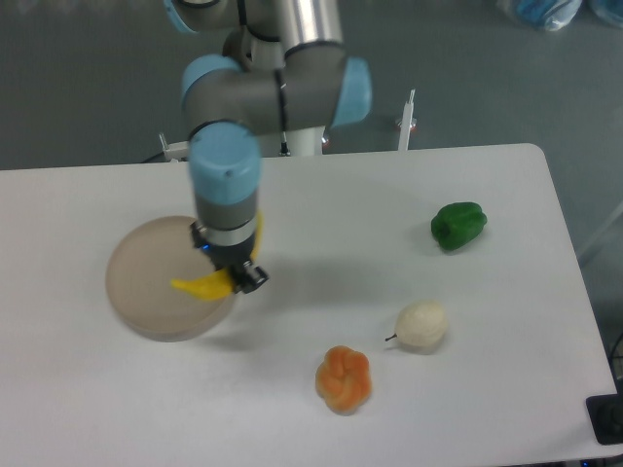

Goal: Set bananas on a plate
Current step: 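Lower the banana onto the plate and open the gripper, then lift the open gripper up away from the banana on the plate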

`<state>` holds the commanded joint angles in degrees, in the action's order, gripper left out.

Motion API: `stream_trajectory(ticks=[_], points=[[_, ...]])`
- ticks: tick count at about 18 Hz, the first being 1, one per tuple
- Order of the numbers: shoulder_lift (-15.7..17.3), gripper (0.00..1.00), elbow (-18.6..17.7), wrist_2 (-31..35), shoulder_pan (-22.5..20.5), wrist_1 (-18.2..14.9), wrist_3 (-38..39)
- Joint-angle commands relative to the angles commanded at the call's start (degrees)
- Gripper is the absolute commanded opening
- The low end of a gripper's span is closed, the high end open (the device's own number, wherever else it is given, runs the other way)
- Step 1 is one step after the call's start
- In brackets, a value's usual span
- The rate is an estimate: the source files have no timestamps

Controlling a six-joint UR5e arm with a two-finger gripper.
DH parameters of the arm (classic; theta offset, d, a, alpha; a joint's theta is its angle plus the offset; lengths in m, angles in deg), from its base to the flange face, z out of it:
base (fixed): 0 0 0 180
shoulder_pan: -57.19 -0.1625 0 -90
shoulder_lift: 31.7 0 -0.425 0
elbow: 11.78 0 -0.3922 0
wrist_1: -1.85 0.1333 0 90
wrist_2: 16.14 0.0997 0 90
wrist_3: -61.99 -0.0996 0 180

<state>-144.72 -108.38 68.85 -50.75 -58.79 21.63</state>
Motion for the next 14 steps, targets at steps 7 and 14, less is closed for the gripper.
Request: stream_trajectory(ticks=[7, 14], points=[[-6.34, 0.28, 0.27, 0.08, 5.46, 6.32, 10.13], [-2.04, 1.00, 1.32, 0.61, 5.20, 6.33, 10.13]])
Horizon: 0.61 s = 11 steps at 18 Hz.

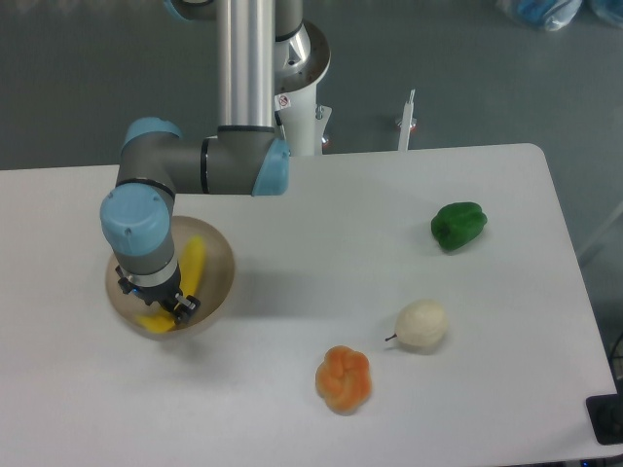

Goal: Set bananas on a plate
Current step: 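Lift the open gripper up away from the banana on the plate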

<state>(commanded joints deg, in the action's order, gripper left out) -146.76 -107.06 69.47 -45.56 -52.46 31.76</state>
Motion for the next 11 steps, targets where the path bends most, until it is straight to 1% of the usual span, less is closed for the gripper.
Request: stream_trajectory(ticks=[1, 3, 4, 5, 6, 7, 8, 9, 11], points=[[0.44, 1.00, 0.26, 0.00, -0.26, 0.00, 0.00], [1.67, 1.00, 1.14, 1.66, -2.54, -0.09, -0.70], [2.03, 1.00, 1.75, 3.93, -3.68, -0.35, -0.70], [2.12, 1.00, 1.15, 8.13, -5.26, -0.53, -0.79], [2.12, 1.00, 1.06, 10.87, -6.93, -0.53, -1.84], [2.12, 1.00, 1.06, 11.94, -8.34, -0.61, -3.32], [2.55, 1.00, 1.84, 12.56, -10.61, -0.70, -6.82], [2.73, 1.00, 2.37, 12.57, -12.03, -0.79, -9.38], [4.22, 1.00, 3.08, 12.04, -14.93, -0.97, -15.09]])
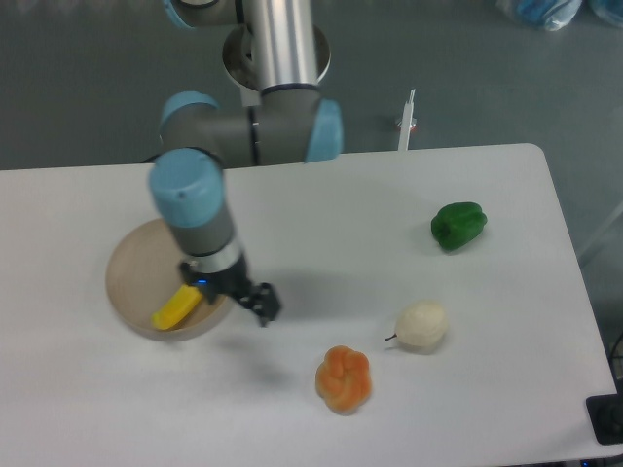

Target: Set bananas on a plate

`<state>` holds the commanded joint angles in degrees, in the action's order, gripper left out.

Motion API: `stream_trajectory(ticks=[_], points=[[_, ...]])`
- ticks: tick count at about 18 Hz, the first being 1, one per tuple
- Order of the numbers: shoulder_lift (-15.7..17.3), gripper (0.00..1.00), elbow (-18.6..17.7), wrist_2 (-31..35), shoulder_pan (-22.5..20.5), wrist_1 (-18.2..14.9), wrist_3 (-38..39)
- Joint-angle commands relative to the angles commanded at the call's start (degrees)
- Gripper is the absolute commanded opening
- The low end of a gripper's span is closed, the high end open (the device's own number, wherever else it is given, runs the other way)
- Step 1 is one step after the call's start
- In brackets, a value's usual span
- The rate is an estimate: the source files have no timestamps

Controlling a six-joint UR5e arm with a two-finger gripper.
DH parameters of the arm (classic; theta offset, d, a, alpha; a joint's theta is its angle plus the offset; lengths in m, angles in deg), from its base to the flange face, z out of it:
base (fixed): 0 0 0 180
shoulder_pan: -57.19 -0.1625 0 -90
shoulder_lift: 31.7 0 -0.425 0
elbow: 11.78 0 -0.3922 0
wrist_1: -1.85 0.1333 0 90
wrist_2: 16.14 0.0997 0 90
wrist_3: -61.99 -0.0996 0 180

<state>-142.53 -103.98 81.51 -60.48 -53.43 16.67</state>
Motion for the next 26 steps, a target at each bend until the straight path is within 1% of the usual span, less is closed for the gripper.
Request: stream_trajectory(ticks=[2, 4, 6, 7, 9, 10, 14, 16, 21, 23, 26], points=[[0.27, 1.00, 0.09, -1.92, -5.44, -0.18, -11.92], [0.79, 1.00, 0.00, -4.04, -9.57, -0.26, -20.47], [0.36, 1.00, -0.09, -5.53, -13.35, -0.26, -26.63], [-0.60, 1.00, -0.52, -6.15, -15.46, -0.26, -28.84], [-1.84, 1.00, -0.79, -5.63, -16.45, -1.31, -32.79], [-2.80, 1.00, -0.27, -5.37, -16.45, -1.67, -34.99], [-3.77, 1.00, -0.44, -5.71, -17.50, -1.67, -39.57], [-3.86, 1.00, -0.35, -5.72, -18.12, -2.46, -40.98], [-3.60, 1.00, -0.09, -5.98, -18.65, -2.99, -41.25], [-3.42, 1.00, 0.00, -6.15, -18.82, -3.95, -41.16], [-3.16, 1.00, 0.09, -7.47, -19.00, -3.96, -41.16]])
